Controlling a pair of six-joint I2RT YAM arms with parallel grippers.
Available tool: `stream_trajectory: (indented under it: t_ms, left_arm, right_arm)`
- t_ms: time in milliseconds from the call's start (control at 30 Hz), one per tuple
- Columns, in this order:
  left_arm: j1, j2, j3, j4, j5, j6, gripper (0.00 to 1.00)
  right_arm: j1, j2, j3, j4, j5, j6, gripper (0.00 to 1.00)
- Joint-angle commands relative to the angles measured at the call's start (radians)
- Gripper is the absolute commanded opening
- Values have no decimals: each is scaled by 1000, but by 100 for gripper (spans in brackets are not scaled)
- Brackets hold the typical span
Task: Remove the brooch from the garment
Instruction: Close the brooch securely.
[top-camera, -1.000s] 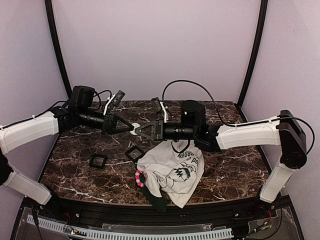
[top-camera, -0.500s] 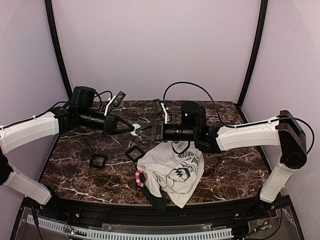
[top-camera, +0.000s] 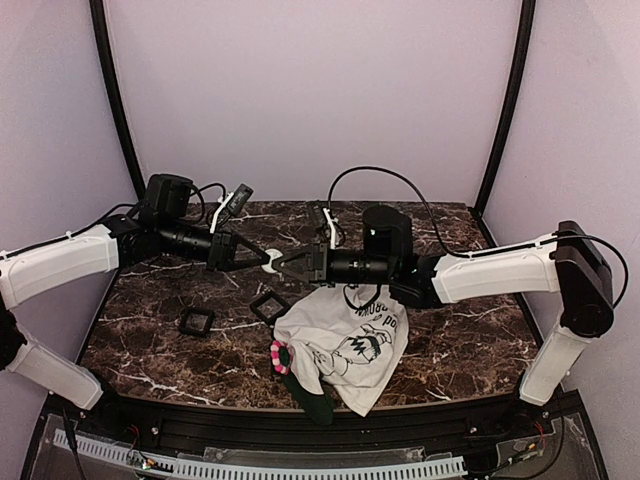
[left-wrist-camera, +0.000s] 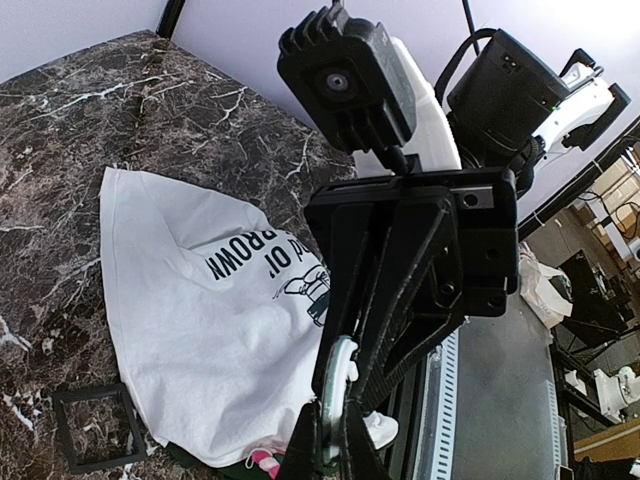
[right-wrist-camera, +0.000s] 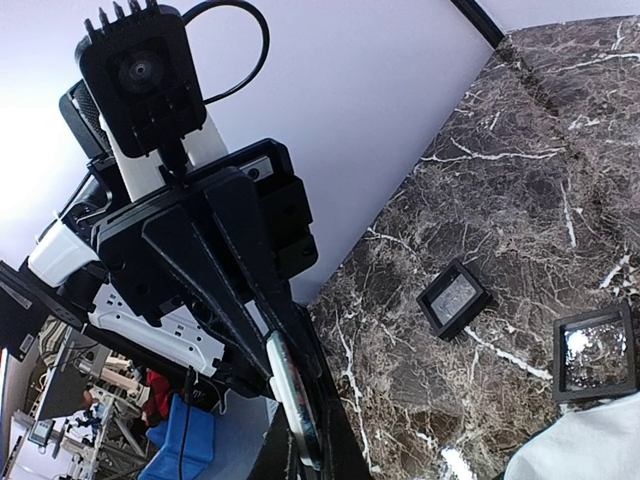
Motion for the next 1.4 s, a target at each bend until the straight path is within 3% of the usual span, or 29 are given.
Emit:
stream_trajectory:
  t_ms: [0, 367, 533, 1100, 1367]
  left_arm:
    - [-31, -74, -7, 41, 151, 41, 1]
    - [-44, -91, -13, 51, 163, 35, 1]
    - [-45, -98, -13, 46, 97, 28, 1]
    - [-9, -64, -17, 103, 34, -93, 1]
    - [-7, -39, -20, 107, 24, -120, 1]
  right_arm:
    - [-88, 59, -33, -193, 211, 83, 0]
    - [-96, 72, -37, -199, 206, 135, 0]
    - [-96, 43, -95, -106, 209, 152, 0]
    - [-95, -35, -134, -36, 209, 81, 0]
    - [-95, -51, -102, 24, 71, -23, 4]
